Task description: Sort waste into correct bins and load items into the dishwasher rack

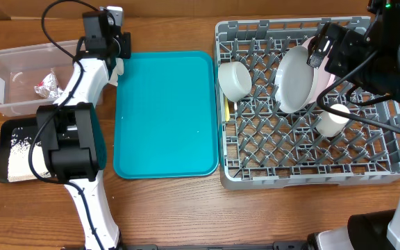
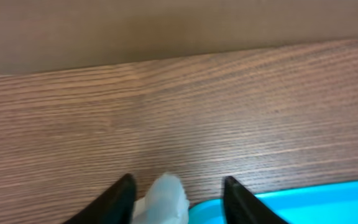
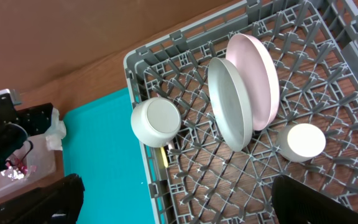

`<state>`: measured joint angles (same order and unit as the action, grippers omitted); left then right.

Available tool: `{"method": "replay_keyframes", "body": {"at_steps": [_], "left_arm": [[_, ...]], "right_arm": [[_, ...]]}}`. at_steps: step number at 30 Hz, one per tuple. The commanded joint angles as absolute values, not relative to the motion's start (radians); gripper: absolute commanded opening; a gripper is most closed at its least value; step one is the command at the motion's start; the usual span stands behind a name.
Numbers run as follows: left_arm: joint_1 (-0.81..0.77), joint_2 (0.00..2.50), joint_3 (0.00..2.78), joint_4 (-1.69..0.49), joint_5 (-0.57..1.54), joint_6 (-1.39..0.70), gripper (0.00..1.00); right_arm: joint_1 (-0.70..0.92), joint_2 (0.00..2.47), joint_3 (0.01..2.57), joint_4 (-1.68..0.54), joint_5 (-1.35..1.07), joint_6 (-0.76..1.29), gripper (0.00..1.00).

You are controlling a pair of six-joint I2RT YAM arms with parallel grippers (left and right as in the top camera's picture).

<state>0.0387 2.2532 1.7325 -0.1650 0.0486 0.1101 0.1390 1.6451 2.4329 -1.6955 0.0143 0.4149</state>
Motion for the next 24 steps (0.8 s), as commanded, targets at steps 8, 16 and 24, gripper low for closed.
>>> {"method": "replay_keyframes", "body": {"at_steps": [8, 16, 24], "left_arm": [[0.025, 2.226, 1.750, -0.307, 0.042, 0.087, 0.04], [0.006, 1.874, 1.750, -0.522, -0.011, 0.055, 0.04], [0.098, 1.827, 1.749, -0.616, -0.192, 0.055, 0.04]], "right_arm": [[0.137, 1.641, 2.440, -1.694, 0.012, 0.416, 1.00], [0.137, 1.641, 2.440, -1.694, 0.005, 0.416, 1.00], [0.137, 1.641, 2.440, -1.694, -0.029, 0.416, 1.00]]}}
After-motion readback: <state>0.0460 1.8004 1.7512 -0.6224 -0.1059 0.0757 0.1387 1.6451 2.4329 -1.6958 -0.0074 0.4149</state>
